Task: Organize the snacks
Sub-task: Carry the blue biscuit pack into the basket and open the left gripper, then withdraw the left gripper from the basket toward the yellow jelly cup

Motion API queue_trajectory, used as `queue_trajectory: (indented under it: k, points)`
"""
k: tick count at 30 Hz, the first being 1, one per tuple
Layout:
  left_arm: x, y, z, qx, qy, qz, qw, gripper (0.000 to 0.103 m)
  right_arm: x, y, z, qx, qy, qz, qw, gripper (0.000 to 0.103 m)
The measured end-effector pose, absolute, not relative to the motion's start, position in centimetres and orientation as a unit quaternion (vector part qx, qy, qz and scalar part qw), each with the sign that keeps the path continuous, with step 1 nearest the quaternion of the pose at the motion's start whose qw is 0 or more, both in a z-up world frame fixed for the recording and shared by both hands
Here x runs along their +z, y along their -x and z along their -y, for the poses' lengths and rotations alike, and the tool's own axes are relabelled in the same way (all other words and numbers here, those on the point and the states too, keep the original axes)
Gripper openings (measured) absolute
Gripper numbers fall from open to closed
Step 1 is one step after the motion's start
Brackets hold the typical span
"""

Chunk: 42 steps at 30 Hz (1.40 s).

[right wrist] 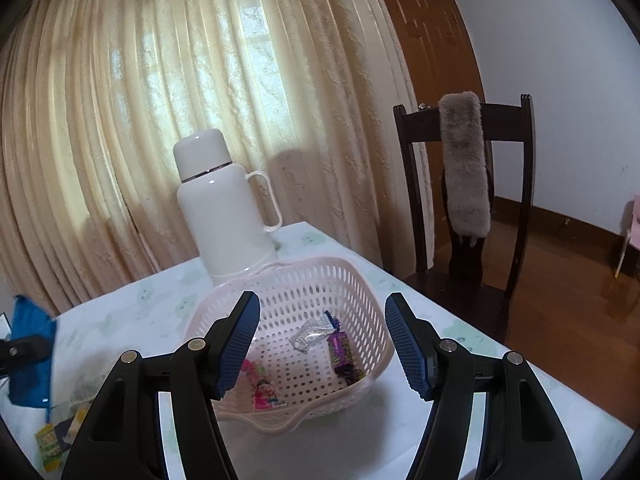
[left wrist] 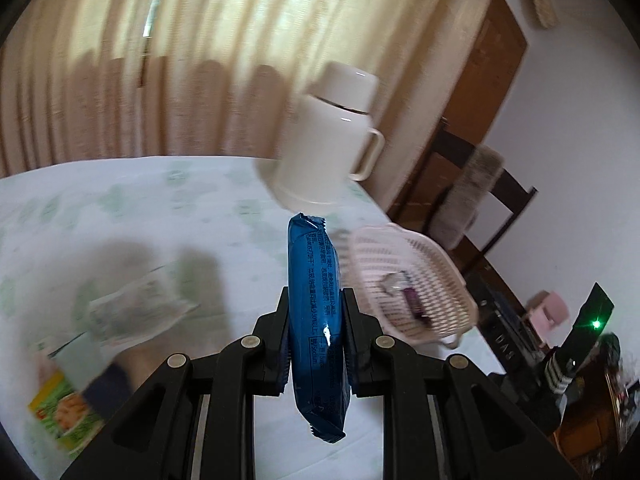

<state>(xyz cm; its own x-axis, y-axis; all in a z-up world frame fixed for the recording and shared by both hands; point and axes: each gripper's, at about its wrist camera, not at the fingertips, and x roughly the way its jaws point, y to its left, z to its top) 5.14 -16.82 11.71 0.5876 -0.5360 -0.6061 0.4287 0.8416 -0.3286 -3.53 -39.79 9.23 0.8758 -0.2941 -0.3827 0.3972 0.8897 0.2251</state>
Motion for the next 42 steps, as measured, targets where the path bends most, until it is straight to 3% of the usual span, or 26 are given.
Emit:
queue_trajectory:
  k: [18, 20, 22, 24, 42]
  points:
    - [10.0, -8.3, 28.2, -0.349, 0.062, -0.401, 0.845, 0.019, 9.6, 4.4, 40.9, -0.190, -0.187, -0.162, 0.950, 0.067]
    - [9.4, -8.6, 28.7, -0.349, 0.064, -0.407, 0.842, 0.023, 9.6, 4.5, 41.2, -0.191, -0.193, -0.163, 0.949, 0.067]
    - [9.0, -8.9, 28.7, -0.344, 0.070, -0.409, 0.842, 0.039, 9.7, 4.6, 41.4, -0.194, -0.197, -0.162, 0.947, 0.067]
    - [8.9, -9.1, 28.6, -0.336, 0.074, -0.409, 0.845, 0.042, 9.7, 4.8, 41.7, -0.198, -0.204, -0.161, 0.945, 0.067]
    - [11.0, -8.1, 26.3, -0.280, 0.009, -0.361, 0.889, 0.043, 9.4, 4.4, 40.5, -0.184, -0.182, -0.169, 0.951, 0.067]
